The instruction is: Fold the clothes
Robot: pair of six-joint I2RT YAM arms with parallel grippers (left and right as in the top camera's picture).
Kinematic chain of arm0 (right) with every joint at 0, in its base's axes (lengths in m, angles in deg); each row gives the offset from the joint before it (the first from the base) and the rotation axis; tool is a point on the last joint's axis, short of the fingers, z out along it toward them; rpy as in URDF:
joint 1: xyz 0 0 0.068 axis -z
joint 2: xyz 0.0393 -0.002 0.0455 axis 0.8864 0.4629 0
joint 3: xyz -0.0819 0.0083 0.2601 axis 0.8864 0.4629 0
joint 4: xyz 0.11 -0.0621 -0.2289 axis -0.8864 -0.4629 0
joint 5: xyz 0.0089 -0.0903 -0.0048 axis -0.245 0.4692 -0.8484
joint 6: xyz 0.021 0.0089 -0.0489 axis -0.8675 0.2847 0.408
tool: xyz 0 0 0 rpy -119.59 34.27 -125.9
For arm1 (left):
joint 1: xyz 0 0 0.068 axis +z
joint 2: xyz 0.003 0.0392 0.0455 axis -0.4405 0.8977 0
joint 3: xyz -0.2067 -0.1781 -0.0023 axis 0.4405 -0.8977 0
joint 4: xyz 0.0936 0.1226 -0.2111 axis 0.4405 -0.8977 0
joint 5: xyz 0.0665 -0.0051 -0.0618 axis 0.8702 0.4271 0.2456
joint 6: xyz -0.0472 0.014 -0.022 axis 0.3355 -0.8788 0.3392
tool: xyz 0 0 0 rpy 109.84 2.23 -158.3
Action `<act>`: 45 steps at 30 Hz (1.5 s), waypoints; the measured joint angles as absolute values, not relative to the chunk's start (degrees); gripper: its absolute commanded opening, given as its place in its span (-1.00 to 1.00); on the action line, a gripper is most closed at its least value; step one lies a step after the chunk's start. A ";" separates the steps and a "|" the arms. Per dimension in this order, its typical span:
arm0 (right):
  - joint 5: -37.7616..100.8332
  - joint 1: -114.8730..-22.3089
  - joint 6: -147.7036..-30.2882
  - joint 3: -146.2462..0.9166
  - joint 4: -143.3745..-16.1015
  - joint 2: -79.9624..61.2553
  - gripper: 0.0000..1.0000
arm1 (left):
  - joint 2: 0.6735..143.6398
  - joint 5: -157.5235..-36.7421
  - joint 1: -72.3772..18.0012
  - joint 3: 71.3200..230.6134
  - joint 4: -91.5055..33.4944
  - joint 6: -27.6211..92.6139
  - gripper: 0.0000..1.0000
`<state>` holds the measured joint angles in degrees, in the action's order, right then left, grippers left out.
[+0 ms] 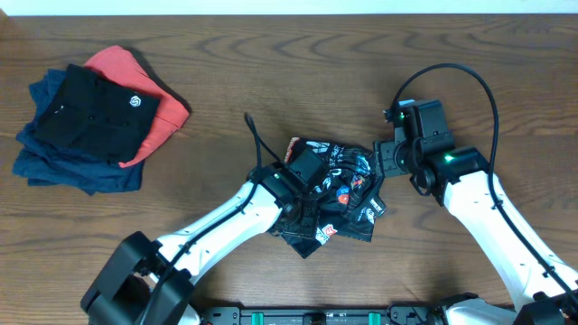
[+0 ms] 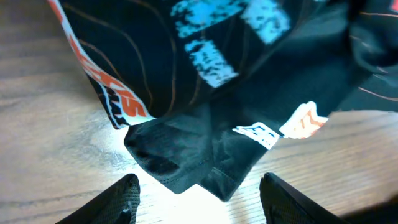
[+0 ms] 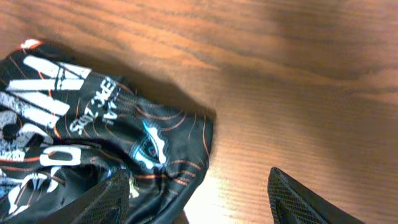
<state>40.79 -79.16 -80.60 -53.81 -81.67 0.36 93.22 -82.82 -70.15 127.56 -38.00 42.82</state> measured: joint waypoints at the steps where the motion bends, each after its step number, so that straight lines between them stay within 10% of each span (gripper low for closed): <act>1: 40.66 -79.16 -80.60 -53.81 -82.02 0.32 0.39 | 93.85 -83.14 -70.13 127.56 -37.82 43.37 0.28; 12: 40.44 -79.16 -80.60 -53.81 -82.96 -4.47 0.41 | 99.86 -86.71 -68.88 127.56 -36.93 52.00 0.25; 21: 40.42 -79.16 -80.60 -53.81 -83.01 -5.28 0.38 | 100.06 -88.04 -68.88 127.56 -36.91 54.89 -0.88; 35: 40.42 -79.16 -80.60 -53.81 -83.14 -5.30 0.36 | 100.06 -88.70 -68.88 127.56 -37.93 54.54 -0.88; 38: 40.42 -79.16 -80.60 -53.81 -83.14 -5.28 0.36 | 100.06 -88.74 -68.90 127.56 -38.24 54.41 0.32; 45: 40.42 -79.16 -80.60 -53.81 -83.16 -5.30 0.36 | 100.06 -88.87 -68.90 127.56 -38.33 55.15 0.34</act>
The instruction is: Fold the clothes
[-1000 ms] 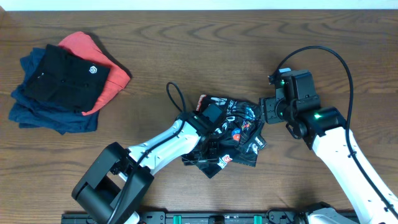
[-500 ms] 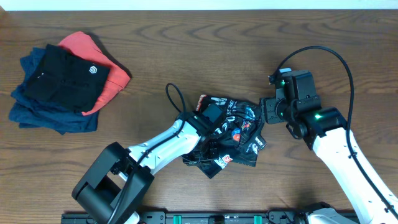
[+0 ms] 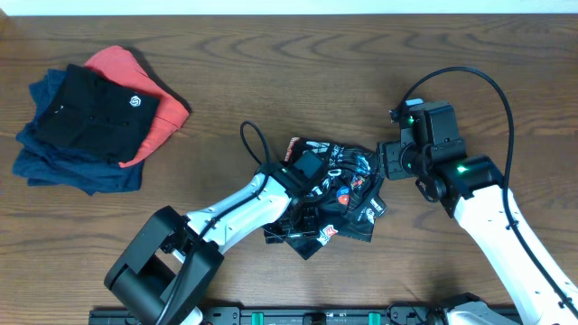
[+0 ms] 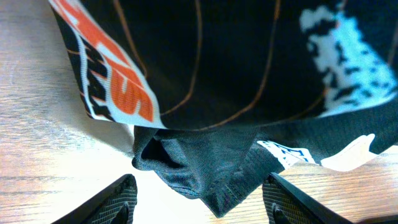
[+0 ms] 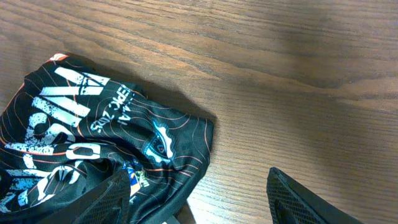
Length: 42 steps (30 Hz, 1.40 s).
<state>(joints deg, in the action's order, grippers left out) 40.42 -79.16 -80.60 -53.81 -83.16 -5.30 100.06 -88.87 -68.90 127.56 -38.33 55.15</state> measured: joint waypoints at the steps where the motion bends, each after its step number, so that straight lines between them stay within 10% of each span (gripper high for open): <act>1: 40.42 -79.16 -80.60 -53.81 -83.16 -5.30 0.36 | 100.08 -88.87 -68.88 127.56 -38.31 55.30 0.34; 11: 40.42 -79.16 -80.60 -53.81 -83.18 -5.30 0.36 | 101.94 -89.70 -68.88 127.56 -37.80 56.35 -0.88; 42: 40.42 -79.16 -80.60 -53.81 -83.42 -5.30 0.36 | 92.91 -92.74 -68.60 131.93 -27.11 44.75 -0.71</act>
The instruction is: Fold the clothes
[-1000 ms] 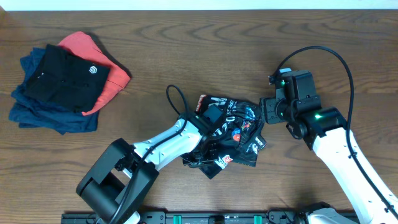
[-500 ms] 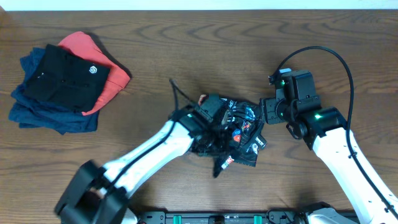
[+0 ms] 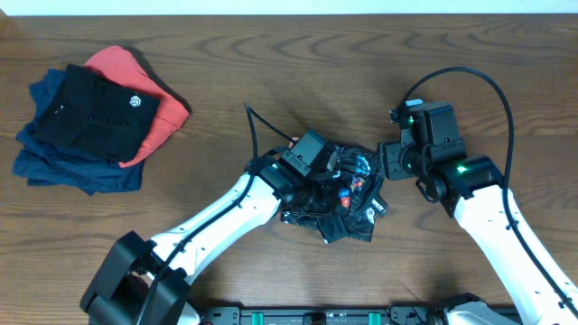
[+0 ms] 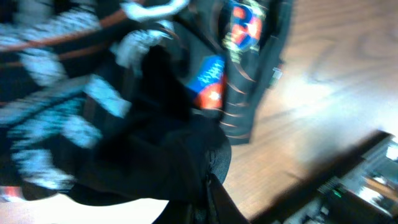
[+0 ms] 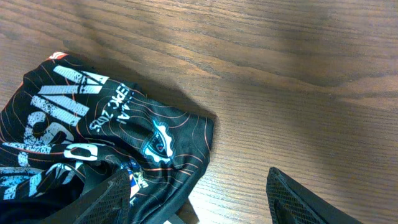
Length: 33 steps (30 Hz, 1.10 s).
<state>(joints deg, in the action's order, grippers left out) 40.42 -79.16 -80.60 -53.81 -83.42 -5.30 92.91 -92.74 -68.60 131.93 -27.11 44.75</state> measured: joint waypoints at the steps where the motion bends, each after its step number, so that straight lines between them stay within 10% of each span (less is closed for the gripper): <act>1: 40.42 -79.16 -80.60 -53.81 -83.44 -5.30 0.36 | 92.91 -91.30 -68.62 131.93 -27.27 44.46 -0.66; 7: 40.42 -79.16 -80.60 -53.81 -83.49 -5.30 0.36 | 93.22 -86.49 -68.60 131.93 -27.44 44.11 -0.35; 33: 40.42 -79.16 -80.60 -53.81 -83.57 -5.30 0.36 | 99.84 -84.08 -68.79 131.86 -27.27 44.22 -0.34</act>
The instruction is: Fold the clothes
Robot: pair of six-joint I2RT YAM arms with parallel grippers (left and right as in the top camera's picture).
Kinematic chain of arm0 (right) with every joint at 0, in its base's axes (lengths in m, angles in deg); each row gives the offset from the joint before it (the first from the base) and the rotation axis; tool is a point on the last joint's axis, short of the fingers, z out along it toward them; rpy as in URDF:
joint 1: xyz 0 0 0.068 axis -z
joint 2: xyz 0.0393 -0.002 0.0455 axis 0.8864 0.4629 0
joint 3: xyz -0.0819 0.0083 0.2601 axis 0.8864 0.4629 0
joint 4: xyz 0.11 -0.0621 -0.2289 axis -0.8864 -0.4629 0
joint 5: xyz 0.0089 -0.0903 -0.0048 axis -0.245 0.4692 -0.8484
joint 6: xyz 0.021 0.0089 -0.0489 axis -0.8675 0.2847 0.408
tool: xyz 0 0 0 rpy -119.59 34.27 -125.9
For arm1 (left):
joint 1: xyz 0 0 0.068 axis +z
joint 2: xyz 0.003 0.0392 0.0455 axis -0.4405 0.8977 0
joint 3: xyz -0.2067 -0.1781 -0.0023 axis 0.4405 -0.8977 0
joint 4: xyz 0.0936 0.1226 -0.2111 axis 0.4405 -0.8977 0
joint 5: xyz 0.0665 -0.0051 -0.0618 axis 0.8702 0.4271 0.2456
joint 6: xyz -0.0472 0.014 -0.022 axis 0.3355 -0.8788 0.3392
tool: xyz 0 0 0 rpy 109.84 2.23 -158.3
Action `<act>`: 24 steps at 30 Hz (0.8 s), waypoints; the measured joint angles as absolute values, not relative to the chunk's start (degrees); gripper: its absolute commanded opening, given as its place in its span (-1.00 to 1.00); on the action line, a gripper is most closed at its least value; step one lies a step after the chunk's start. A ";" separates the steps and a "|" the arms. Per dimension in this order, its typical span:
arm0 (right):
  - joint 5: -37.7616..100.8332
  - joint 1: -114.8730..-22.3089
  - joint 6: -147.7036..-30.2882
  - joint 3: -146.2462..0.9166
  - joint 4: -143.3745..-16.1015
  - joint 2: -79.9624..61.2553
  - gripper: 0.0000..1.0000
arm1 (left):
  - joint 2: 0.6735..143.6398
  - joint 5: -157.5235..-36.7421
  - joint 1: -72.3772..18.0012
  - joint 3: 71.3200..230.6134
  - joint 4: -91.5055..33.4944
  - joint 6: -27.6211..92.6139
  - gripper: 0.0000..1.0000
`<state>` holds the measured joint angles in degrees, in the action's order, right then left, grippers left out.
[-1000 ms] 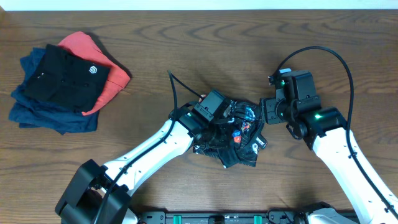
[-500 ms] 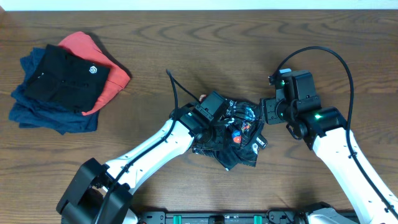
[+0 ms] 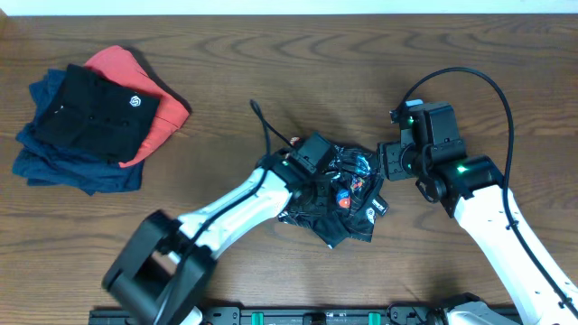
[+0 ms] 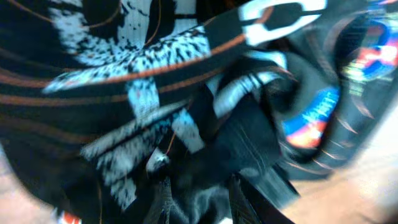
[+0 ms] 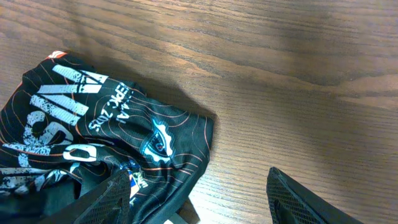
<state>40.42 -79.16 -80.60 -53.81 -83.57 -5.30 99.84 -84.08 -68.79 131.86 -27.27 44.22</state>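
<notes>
A crumpled black garment (image 3: 350, 206) with white, blue and orange print lies bunched at the table's middle. My left gripper (image 3: 322, 169) sits on top of it; in the left wrist view it (image 4: 200, 202) is shut, with a fold of the garment's black fabric (image 4: 155, 74) pinched between the narrow fingers. My right gripper (image 3: 386, 166) hovers just off the garment's right edge. In the right wrist view that gripper (image 5: 199, 208) is open with nothing in it, and the garment (image 5: 93, 137) lies to its left.
A folded pile (image 3: 90, 117) of black, red and navy clothes lies at the far left of the wooden table (image 3: 271, 54). A black cable loops over each arm. The table's front edge runs just below the garment.
My left gripper still pinches the fabric but its wrist has turned, so print now fills its view instead of the table edge. The bundle has shifted slightly. The right gripper has not moved.
My left gripper was open at the garment's lower left hem, then closer to that hem and still open. Then it was shut on fabric and up over the bundle, the lower left part drawn inward. It holds there now. The right gripper stayed open beside the garment.
</notes>
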 measured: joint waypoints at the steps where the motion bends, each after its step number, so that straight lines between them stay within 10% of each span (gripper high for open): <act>1: 40.42 -79.16 -80.60 -53.81 -83.57 -5.30 0.36 | 100.65 -84.11 -68.86 131.86 -26.74 44.22 -0.34; 24: 40.42 -79.16 -80.60 -53.81 -83.60 -5.30 0.38 | 91.97 -89.48 -71.42 132.63 -34.83 43.70 -0.08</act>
<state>40.42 -79.16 -80.60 -53.81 -83.60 -5.30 91.97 -89.48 -71.42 132.63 -34.83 43.70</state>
